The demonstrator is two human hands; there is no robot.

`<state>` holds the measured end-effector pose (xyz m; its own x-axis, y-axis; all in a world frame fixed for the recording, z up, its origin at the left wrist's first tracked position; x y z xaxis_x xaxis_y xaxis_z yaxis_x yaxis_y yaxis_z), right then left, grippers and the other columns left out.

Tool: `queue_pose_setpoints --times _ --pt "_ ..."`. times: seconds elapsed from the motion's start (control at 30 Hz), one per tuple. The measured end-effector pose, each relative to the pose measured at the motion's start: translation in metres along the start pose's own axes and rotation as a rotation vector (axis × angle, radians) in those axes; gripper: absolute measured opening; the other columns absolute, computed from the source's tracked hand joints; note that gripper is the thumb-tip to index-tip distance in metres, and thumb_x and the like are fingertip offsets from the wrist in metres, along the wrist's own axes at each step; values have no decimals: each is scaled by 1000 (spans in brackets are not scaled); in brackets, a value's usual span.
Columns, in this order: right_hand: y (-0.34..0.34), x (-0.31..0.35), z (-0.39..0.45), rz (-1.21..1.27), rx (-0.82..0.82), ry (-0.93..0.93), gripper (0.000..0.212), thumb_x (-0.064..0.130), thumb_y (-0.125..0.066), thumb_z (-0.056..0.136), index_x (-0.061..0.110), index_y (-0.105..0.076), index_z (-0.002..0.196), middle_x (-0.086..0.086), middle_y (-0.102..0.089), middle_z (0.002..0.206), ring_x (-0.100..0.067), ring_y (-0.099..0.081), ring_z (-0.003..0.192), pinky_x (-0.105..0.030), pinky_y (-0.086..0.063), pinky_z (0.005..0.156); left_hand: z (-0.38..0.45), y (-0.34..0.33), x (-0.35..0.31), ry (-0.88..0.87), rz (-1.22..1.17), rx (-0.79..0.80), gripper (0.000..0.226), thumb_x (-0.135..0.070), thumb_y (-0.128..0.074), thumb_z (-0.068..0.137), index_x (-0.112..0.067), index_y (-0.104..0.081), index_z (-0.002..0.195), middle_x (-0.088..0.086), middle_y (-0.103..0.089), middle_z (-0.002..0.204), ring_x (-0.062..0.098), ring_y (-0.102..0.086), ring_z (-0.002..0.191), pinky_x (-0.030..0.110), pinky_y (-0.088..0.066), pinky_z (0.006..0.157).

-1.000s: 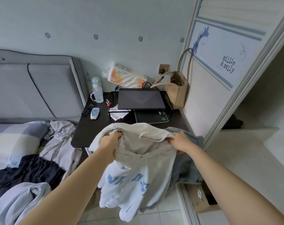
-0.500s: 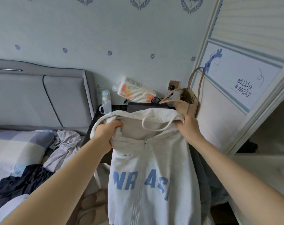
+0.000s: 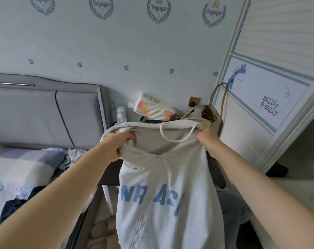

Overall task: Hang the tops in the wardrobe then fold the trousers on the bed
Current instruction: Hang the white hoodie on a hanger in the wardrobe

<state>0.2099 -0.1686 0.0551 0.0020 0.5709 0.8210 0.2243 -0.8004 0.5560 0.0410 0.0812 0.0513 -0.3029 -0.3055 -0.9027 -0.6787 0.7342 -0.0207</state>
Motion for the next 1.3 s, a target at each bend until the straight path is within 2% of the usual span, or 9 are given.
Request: queue_pose_setpoints --times 0.17,0.3,0.43,0.6,0.73,0.97,1.17,1.23,1.3 --pt "22 26 -59 231 98 -17 48 37 -64 86 13 -55 126 -7 -59 120 -27 -57 105 -40 -45 96 -53 20 -19 47 645 290 39 -5 -81 69 0 -64 103 14 -71 83 26 -71 67 37 -59 71" --pt "38 41 -133 350 183 -25 48 33 -73 77 11 -60 118 -9 -64 109 -27 -62 100 -42 -50 93 -105 51 -14 204 965 201 36 -27 -79 81 -1 -62 97 15 -73 86 27 -72 74 34 -59 58" --pt "74 57 -192 428 208 45 31 31 -74 73 16 -65 98 -6 -69 96 -22 -67 84 -31 -53 69 -155 75 -43 0 928 25 28 -23 -74 85 2 -62 89 8 -69 61 20 -64 52 22 -49 45" --pt "136 62 -241 474 51 199 37 49 -74 63 18 -69 83 6 -74 69 -12 -71 62 -23 -52 56 -228 73 -107 -453 303 -105 18 -9 -75 80 -10 -61 91 5 -63 82 14 -61 67 22 -55 50" --pt "186 34 -257 87 -209 255 53 62 -49 62 17 -66 84 -6 -69 85 -25 -68 78 -43 -57 78 -278 27 -111 -342 -8 268 15 -13 -59 89 -15 -64 75 0 -63 76 13 -63 75 28 -50 91" --pt "214 -34 -271 -435 129 -32 33 37 -52 84 6 -62 89 -8 -72 67 -21 -71 58 -30 -58 61 -310 -73 -89 -343 7 407 15 -10 -53 85 -10 -59 72 6 -58 65 15 -59 58 21 -53 64" --pt "218 -31 -290 -290 3 511 59 57 -61 70 33 -50 123 19 -57 109 -2 -55 101 -19 -44 77 -315 -140 -70 -180 96 599 13 -13 -65 77 -12 -65 64 5 -65 68 21 -66 63 29 -55 72" --pt "208 -34 -290 -258 153 466 69 66 -62 65 38 -44 125 25 -54 108 5 -53 99 -13 -40 74 -316 -158 -67 -201 134 631 8 -13 -66 75 -10 -68 68 7 -68 72 23 -68 64 31 -56 71" --pt "204 -52 -278 -336 132 410 38 59 -62 77 30 -53 100 20 -55 89 9 -53 76 -10 -35 58 -310 -174 -66 -236 197 672 5 -13 -68 72 -7 -69 72 10 -70 77 24 -70 66 32 -57 69"
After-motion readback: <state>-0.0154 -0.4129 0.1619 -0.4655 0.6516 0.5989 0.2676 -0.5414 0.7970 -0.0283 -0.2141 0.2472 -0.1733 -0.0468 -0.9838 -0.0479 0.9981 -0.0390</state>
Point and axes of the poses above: each hand's wrist, its own z-axis towards the middle knuckle, its own y-axis out of the back of the hand, x = y × z, the point moved 2 cm from there along z, towards the middle knuckle
